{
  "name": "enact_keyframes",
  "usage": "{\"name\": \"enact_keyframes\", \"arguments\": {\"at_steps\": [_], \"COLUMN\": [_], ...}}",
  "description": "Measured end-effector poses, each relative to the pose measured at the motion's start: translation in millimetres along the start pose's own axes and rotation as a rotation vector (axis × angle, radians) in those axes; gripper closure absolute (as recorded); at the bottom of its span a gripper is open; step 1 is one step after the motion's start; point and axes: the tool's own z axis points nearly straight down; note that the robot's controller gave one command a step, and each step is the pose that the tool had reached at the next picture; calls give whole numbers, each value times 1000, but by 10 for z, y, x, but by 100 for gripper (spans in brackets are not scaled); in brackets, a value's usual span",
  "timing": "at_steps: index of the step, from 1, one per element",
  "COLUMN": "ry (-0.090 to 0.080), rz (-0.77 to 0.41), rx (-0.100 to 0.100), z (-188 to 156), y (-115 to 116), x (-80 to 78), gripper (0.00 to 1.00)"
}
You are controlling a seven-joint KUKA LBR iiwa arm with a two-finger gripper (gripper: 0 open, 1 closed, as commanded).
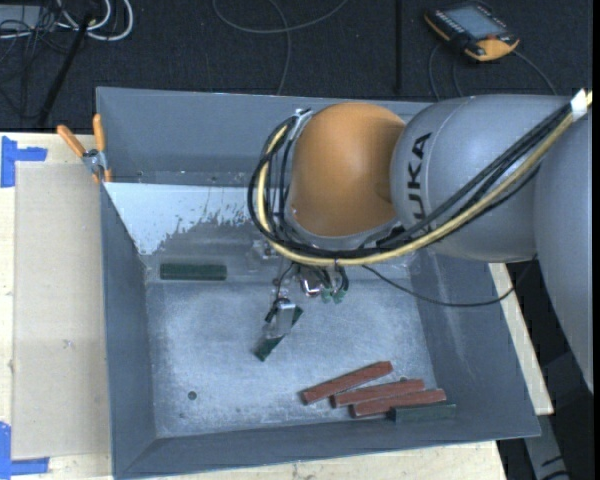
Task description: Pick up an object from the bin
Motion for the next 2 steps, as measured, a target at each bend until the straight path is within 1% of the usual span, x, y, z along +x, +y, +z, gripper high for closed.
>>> {"name": "enact_keyframes", "arguments": {"at_steps": [1, 2], "ry": [15, 22], "rz": [-220, -295], "rx": [-3, -2], "z": [651, 959], "y": [-91, -582], "x": [-6, 249], "gripper": [0, 0]}}
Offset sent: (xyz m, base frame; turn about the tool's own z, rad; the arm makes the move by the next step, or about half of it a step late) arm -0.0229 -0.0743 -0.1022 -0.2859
